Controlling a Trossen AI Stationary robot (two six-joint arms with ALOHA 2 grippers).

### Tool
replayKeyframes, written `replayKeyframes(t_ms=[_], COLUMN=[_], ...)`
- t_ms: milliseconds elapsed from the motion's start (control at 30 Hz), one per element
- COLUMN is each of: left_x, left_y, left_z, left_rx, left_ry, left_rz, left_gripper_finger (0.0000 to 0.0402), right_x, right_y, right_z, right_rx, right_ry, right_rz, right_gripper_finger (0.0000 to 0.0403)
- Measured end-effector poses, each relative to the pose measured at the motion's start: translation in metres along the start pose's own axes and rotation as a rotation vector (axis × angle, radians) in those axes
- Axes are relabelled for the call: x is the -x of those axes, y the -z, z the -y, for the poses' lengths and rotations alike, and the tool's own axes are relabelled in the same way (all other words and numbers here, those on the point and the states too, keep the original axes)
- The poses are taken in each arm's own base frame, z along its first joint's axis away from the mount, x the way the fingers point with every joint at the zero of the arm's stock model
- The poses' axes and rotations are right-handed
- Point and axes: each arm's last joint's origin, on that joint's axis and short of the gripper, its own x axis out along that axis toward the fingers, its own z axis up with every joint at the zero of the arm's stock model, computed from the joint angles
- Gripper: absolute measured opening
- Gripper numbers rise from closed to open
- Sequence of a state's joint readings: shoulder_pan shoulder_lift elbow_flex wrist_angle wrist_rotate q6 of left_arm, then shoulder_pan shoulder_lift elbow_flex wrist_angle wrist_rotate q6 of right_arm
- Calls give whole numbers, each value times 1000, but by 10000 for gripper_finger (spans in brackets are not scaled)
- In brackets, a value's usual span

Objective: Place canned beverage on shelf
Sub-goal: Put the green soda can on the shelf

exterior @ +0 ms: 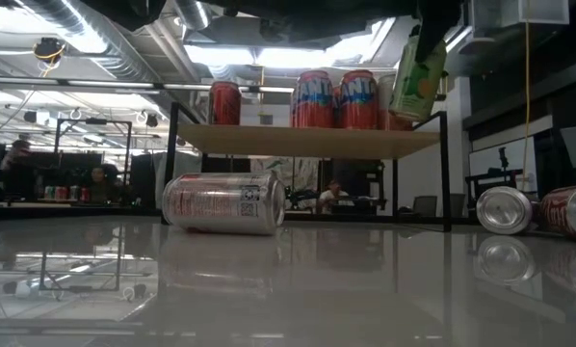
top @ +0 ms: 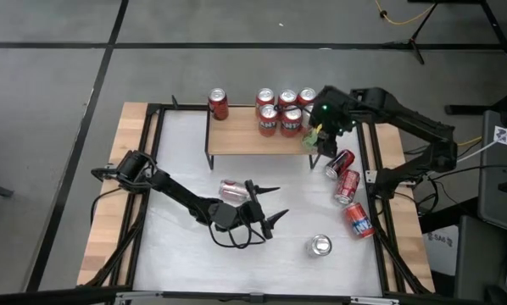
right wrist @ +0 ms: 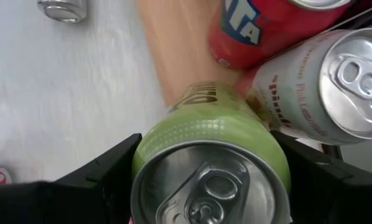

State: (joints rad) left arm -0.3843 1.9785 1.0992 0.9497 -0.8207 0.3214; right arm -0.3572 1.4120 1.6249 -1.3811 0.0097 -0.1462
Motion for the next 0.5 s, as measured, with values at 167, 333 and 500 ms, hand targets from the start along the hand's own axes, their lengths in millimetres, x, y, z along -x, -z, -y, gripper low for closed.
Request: replayKeyframes(t_ms=[167, 333, 500], left_x=[0, -5, -13], left_y=[0, 2, 4], left_z=[0, -5, -11], left_rx=[0, -2, 37], left_ry=[0, -13, 35], left_rz=[0, -4, 13], left_gripper_finger=[333, 333, 333], right_x=[-2, -12, -21], right_y=[0, -5, -10], right_z=[4, 4, 5], right_rx=[-14, -13, -13], right_ry=[-11, -21, -25], right_rz=[-8, -38, -65], right_gripper_finger=[299, 300, 302])
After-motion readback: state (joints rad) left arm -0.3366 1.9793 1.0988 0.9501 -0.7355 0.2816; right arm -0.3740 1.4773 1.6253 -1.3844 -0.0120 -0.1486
